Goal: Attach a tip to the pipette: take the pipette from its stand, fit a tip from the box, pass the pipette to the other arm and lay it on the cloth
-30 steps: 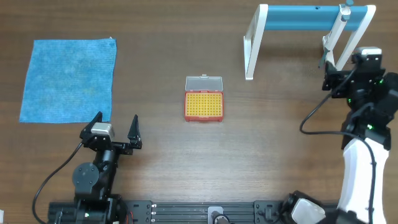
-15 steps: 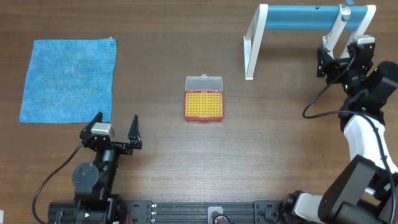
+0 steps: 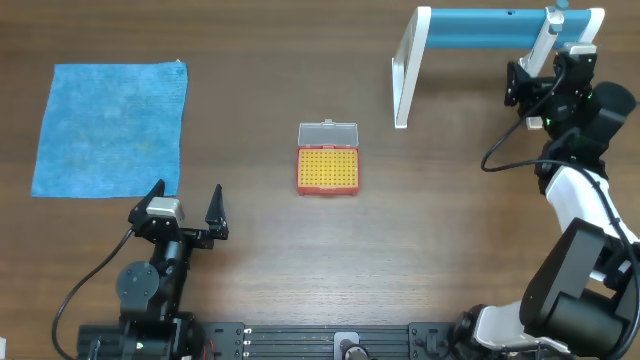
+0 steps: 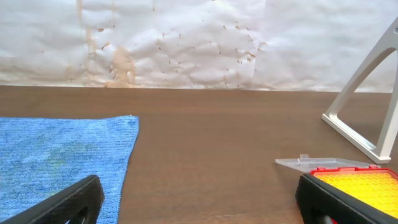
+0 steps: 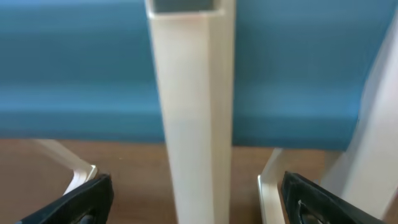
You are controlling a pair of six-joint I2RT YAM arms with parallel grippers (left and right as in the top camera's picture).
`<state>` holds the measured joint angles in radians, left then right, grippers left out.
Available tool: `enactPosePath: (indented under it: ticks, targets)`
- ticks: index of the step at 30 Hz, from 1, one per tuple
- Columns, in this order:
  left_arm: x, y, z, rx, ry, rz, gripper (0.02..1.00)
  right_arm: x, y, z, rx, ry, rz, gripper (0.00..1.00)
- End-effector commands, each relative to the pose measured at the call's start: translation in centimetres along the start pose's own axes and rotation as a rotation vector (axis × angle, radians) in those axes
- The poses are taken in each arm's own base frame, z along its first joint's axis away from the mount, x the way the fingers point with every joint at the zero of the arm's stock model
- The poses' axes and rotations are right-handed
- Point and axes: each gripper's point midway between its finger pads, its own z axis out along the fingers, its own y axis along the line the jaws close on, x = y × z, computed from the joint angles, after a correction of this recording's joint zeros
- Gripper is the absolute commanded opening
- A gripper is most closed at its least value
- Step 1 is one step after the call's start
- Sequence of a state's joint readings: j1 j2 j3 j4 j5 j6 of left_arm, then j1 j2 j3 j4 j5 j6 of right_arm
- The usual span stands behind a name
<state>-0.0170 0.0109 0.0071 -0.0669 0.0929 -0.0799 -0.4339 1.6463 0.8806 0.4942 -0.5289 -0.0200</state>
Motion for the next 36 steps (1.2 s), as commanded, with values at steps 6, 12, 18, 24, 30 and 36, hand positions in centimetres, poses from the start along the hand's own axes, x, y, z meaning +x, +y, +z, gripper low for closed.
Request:
enactPosePath:
  ticks: [6,12,18,24,30,36]
  targets:
    - [0.1,0.1,0.0,-0.006,0.001,0.010,0.998,-1.0,0.2,0.9,0.026,-0.029,0.001,0.706]
    - [0.1,0.1,0.0,-0.006,0.001,0.010,0.998,-1.1,0.2,0.9,0.026,-0.030,0.001,0.586]
    - [0.1,0.1,0.0,-0.006,0.001,0.010,0.998,-1.1,0.2,0.9,0.026,-0.030,0.001,0.413]
    - [0.1,0.1,0.0,-0.006,0.001,0.010,0.996,-1.0,0.2,0.9,0.026,-0.029,0.001,0.294]
    - [0.1,0.1,0.0,-0.006,0.001,0.010,0.998,-1.1,0.2,0.9,0.025,-0.030,0.001,0.082]
    - [0.1,0.1,0.0,-0.006,0.001,0.010,0.998,-3.4,0.6,-0.1,0.029,-0.078,-0.025,0.080]
